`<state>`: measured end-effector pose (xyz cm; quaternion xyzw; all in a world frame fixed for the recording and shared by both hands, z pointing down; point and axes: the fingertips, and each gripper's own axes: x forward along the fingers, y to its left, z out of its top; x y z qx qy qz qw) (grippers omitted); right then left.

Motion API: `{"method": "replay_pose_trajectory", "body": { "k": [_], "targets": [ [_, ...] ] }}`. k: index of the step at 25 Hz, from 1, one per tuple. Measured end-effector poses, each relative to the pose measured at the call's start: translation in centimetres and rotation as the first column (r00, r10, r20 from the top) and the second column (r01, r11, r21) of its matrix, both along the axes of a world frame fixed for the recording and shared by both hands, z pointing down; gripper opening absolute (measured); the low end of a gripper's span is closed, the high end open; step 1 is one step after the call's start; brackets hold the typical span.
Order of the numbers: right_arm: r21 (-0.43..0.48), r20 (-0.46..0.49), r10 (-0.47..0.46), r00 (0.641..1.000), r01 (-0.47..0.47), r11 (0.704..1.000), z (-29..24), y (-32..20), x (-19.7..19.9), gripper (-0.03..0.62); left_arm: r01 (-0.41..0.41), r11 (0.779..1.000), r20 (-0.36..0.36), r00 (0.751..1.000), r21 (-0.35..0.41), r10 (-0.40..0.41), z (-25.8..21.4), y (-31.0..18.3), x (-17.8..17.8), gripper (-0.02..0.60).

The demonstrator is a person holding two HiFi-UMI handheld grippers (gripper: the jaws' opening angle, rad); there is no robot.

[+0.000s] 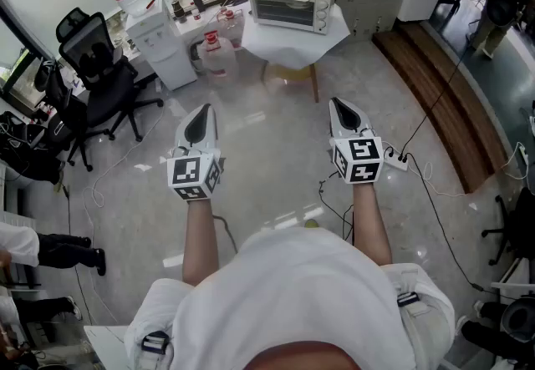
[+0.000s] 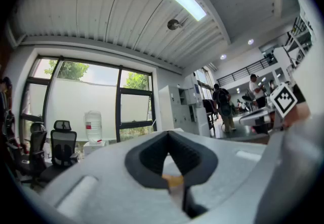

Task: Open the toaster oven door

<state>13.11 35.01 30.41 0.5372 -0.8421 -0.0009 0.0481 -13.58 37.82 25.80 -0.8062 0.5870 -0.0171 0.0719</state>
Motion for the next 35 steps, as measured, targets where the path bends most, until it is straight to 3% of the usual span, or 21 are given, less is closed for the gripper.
{"method": "replay_pose_trajectory", "body": {
  "k": [20,35],
  "targets": [
    [0.034,-0.016,0.021,1.0,-0.02,0.999,0.7,0.7,1.2,0.003,-0.04,0.999,0.024,0.999,-0.024,0.041,1.3,-0.4,2.5,-0.002],
    [0.019,-0.029,-0.021,0.999,0.022,1.0,1.6,0.4,0.4,0.04,-0.036,0.998,0.034,0.999,-0.045,0.037,2.4,-0.2,2.9,0.052]
  ]
}}
